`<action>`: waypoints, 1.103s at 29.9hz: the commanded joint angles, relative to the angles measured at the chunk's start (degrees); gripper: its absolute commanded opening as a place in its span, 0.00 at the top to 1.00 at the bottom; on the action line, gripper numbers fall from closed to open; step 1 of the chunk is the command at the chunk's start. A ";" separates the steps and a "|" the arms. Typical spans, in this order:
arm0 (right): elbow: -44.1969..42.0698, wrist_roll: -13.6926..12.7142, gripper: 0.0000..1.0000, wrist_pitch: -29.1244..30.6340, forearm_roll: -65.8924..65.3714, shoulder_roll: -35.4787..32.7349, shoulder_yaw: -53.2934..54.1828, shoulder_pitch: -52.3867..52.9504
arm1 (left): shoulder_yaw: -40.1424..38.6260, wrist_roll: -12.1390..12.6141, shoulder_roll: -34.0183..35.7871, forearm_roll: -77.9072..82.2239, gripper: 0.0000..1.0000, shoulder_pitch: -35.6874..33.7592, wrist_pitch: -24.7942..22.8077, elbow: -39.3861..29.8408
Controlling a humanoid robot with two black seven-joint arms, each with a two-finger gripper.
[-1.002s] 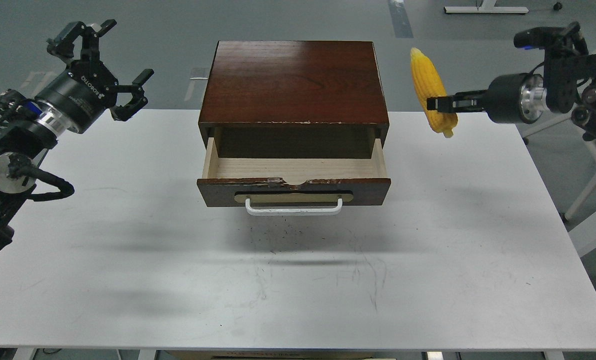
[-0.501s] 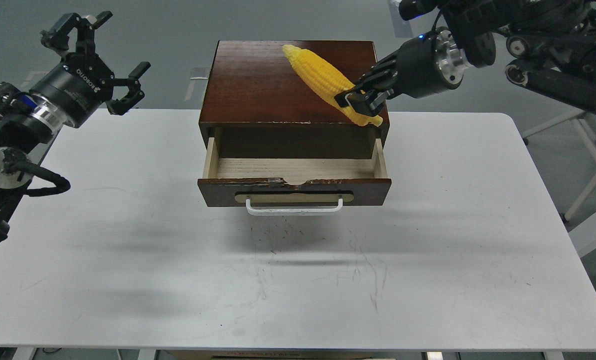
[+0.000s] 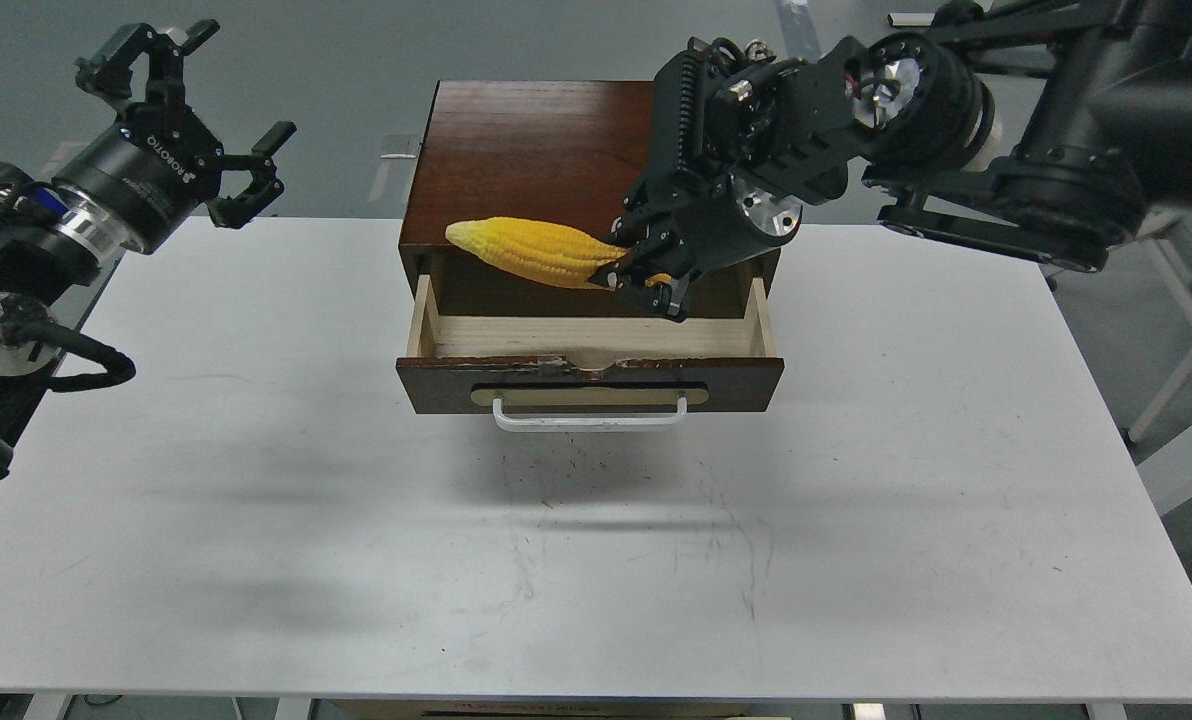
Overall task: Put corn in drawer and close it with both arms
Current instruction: 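Lower the corn cob into the drawer and open the right gripper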
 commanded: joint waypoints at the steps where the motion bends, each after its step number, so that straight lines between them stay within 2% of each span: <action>1: -0.31 0.01 0.95 -0.89 0.00 0.78 -0.89 -0.17 | 0.09 0.00 0.18 -0.07 0.01 0.07 0.00 0.00; 4: -0.31 0.01 0.93 -0.89 0.00 0.95 -1.06 -0.70 | 0.09 0.00 0.27 -0.07 0.01 0.07 0.00 0.00; 10: -2.32 0.01 0.82 -0.80 -0.09 1.48 -1.76 -2.37 | 0.09 0.00 0.27 -0.07 0.01 0.15 0.00 0.00; 14: -2.94 0.01 0.67 -0.89 -0.09 1.66 -1.76 -3.34 | 0.09 0.00 0.27 -0.07 0.01 0.07 0.00 0.00; 19: -2.85 0.01 0.57 -0.89 -0.09 1.74 -1.76 -4.04 | 0.09 0.00 0.27 0.02 0.01 0.07 0.00 0.00; 27: -2.85 0.01 0.52 -0.89 0.00 1.74 -1.76 -4.83 | 0.09 0.00 0.27 0.02 0.01 0.07 0.00 0.00; 32: -2.85 0.01 0.41 -1.15 0.09 1.48 -1.68 -4.57 | 0.18 0.00 0.36 0.02 0.01 0.07 0.00 0.00; 33: -2.85 0.01 0.35 -1.41 0.09 1.48 -1.59 -4.57 | 0.18 0.00 0.36 0.02 0.01 0.07 0.00 0.00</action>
